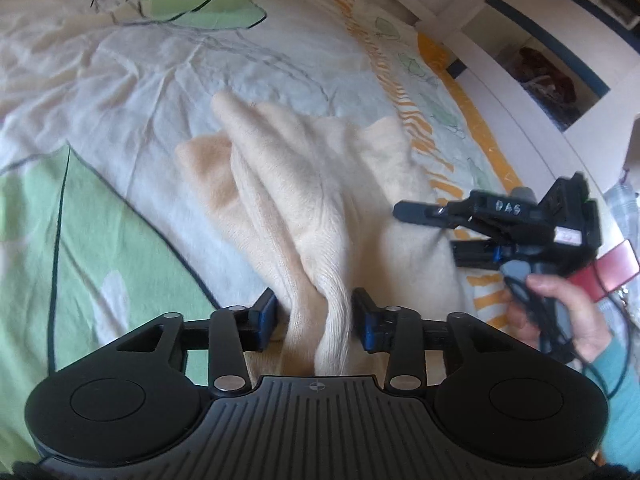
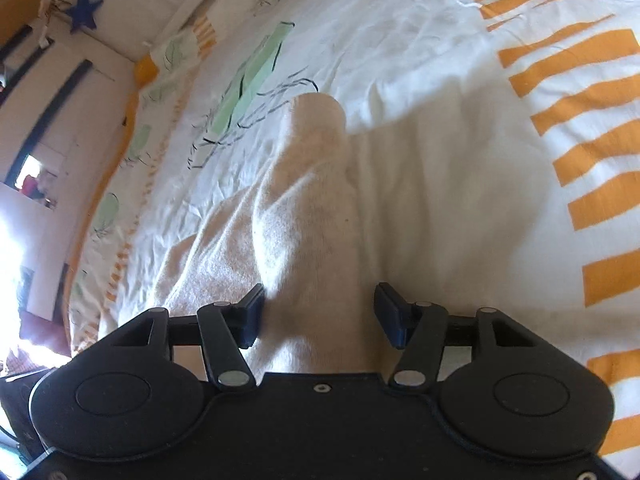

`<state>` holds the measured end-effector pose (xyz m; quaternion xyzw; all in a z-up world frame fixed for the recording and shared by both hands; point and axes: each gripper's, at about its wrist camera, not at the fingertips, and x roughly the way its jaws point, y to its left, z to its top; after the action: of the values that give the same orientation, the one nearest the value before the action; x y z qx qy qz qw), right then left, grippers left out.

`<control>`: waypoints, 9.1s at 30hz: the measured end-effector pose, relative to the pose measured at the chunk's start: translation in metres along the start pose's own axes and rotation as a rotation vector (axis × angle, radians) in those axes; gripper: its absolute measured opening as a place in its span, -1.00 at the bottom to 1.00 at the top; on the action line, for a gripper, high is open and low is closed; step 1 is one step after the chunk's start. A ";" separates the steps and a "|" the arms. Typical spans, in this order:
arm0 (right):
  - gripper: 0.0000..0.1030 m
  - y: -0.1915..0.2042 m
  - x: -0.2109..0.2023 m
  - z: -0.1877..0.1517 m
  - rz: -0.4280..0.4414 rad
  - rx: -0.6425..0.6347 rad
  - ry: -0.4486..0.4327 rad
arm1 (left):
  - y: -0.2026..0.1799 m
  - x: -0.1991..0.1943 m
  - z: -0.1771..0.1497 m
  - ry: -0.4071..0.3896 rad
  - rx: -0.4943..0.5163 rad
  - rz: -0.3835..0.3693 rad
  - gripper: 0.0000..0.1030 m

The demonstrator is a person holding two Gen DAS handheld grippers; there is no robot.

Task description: Fold small clothes

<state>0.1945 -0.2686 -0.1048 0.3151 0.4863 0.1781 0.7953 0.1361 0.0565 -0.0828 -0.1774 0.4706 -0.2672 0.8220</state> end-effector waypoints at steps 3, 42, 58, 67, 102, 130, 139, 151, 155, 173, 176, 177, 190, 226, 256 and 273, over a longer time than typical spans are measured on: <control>0.23 -0.006 -0.001 -0.004 0.034 -0.005 -0.018 | 0.003 -0.014 0.010 -0.047 -0.021 -0.038 -0.04; -0.02 0.026 -0.015 -0.006 0.051 -0.252 -0.117 | -0.026 0.028 0.089 -0.113 0.273 0.067 -0.55; 0.46 0.019 -0.022 0.000 -0.096 -0.214 -0.234 | 0.017 0.032 0.085 -0.198 0.148 0.251 0.00; 0.72 0.048 0.013 0.028 -0.246 -0.311 -0.229 | -0.009 0.017 0.054 -0.143 0.204 0.281 0.04; 0.91 0.070 0.036 0.022 -0.411 -0.398 -0.221 | 0.003 0.002 0.023 -0.183 0.103 0.296 0.35; 0.98 0.091 -0.049 -0.098 -0.399 -0.379 -0.247 | 0.003 -0.014 0.027 -0.264 -0.004 0.334 0.37; 0.98 0.099 -0.039 -0.114 -0.389 -0.405 -0.215 | 0.026 0.012 0.023 -0.206 -0.012 0.408 0.46; 0.99 0.108 -0.048 -0.127 -0.361 -0.388 -0.241 | 0.014 -0.015 0.002 -0.198 0.007 0.436 0.45; 0.99 0.113 -0.056 -0.130 -0.356 -0.391 -0.261 | 0.001 -0.033 -0.007 -0.239 0.045 0.465 0.43; 0.99 0.122 -0.087 -0.156 -0.428 -0.404 -0.332 | -0.095 -0.075 -0.056 -0.334 0.217 0.491 0.44; 0.99 0.122 -0.093 -0.159 -0.434 -0.398 -0.334 | -0.100 -0.077 -0.061 -0.322 0.217 0.490 0.44; 0.99 0.122 -0.094 -0.159 -0.437 -0.399 -0.337 | -0.102 -0.077 -0.064 -0.325 0.220 0.496 0.44; 0.99 0.124 -0.100 -0.161 -0.512 -0.358 -0.328 | -0.111 -0.081 -0.068 -0.284 0.182 0.532 0.45; 0.99 0.118 -0.088 -0.165 -0.450 -0.310 -0.237 | -0.106 -0.073 -0.071 -0.196 0.154 0.622 0.44; 0.99 0.114 -0.092 -0.161 -0.416 -0.272 -0.250 | -0.118 -0.067 -0.069 -0.179 0.192 0.619 0.44; 0.99 0.111 -0.094 -0.160 -0.405 -0.253 -0.252 | -0.123 -0.066 -0.068 -0.176 0.208 0.618 0.44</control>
<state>0.0113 -0.1898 -0.0208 0.1294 0.4103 0.0341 0.9021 0.0159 -0.0043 -0.0050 0.0362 0.3995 -0.0356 0.9153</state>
